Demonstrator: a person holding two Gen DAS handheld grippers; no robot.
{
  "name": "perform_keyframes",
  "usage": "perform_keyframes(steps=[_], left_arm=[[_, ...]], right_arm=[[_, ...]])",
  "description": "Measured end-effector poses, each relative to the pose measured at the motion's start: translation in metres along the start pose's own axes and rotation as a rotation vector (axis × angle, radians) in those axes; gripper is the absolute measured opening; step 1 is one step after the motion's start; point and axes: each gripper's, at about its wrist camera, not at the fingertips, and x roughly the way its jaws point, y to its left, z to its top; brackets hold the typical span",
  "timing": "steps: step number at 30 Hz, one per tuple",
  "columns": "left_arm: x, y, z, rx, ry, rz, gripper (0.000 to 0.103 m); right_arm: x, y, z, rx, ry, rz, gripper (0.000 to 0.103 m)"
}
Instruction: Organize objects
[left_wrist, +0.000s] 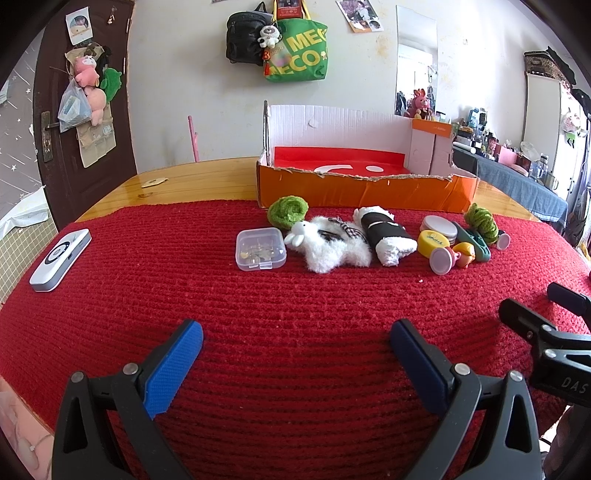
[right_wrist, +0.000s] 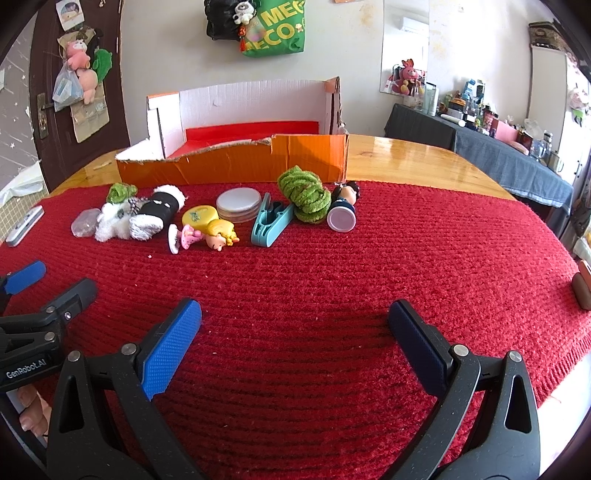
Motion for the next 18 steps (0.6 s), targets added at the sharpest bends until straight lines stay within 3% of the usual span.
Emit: perform_keyframes(steps=[11,18], left_arm=[[-0.006,0.015,0.025,-0.027,0.007,-0.012,0.103],[0.010,0.031,0.050,-0.013,0.178,-0.086,0.103]], right_arm=[[-0.027,-0.016,0.036,-0.002,-0.088,-0.023,0.103],[0.001,-0.041,0.067,0.004,0.000,-0.030,0.103]])
